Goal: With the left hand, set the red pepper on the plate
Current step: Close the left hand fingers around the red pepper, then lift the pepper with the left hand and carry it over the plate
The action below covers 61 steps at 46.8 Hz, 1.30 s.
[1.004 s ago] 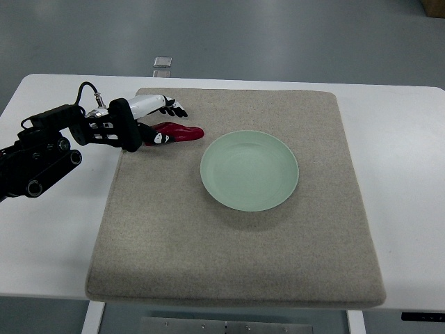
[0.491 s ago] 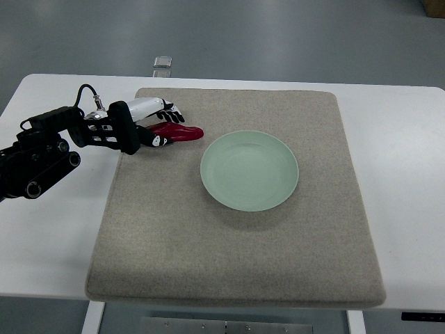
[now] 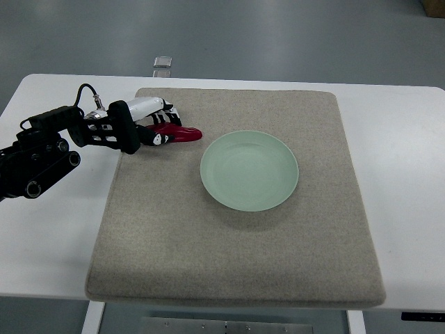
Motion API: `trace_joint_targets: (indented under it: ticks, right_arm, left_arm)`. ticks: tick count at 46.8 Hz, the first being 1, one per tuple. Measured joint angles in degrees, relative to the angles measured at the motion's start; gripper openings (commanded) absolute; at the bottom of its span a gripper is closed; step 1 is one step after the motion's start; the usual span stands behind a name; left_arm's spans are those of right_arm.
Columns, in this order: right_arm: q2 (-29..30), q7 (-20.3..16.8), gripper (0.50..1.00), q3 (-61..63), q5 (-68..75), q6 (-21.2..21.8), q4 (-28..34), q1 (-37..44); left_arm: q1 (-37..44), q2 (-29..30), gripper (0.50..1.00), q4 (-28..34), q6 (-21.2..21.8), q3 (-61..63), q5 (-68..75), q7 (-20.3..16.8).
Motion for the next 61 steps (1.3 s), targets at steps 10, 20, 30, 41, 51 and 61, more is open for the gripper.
trace_joint_targets:
  ticks: [10, 20, 30, 41, 51, 61]
  right_arm:
    - [0.0, 0.0, 0.928, 0.0, 0.0, -0.04, 0.0, 0.01]
    - [0.0, 0.0, 0.928, 0.0, 0.0, -0.03, 0.0, -0.01]
    - [0.0, 0.0, 0.928, 0.0, 0.0, -0.03, 0.0, 0.0]
    - [0.0, 0.0, 0.928, 0.0, 0.0, -0.03, 0.02, 0.0]
    - [0.0, 0.0, 0.928, 0.0, 0.0, -0.04, 0.02, 0.0]
    - [0.0, 0.0, 0.93, 0.0, 0.0, -0.04, 0.01, 0.01]
  left_arm:
    - [0.07, -0.22, 0.5, 0.0, 0.0, 0.0, 0.0, 0.0]
    - [0.08, -0.31, 0.5, -0.31, 0.0, 0.0, -0.11, 0.0]
    - [0.05, -0.43, 0.5, -0.53, 0.0, -0.26, -0.72, 0.09]
    - [-0.42, -0.39, 0.5, -0.53, 0.05, -1.01, -1.04, 0.09]
    - [-2.41, -0.33, 0.5, -0.94, 1.31, -1.07, -1.1, 0.09]
    - [-4.05, -0.7, 0.5, -4.86, 1.07, -0.97, -0.99, 0.09]
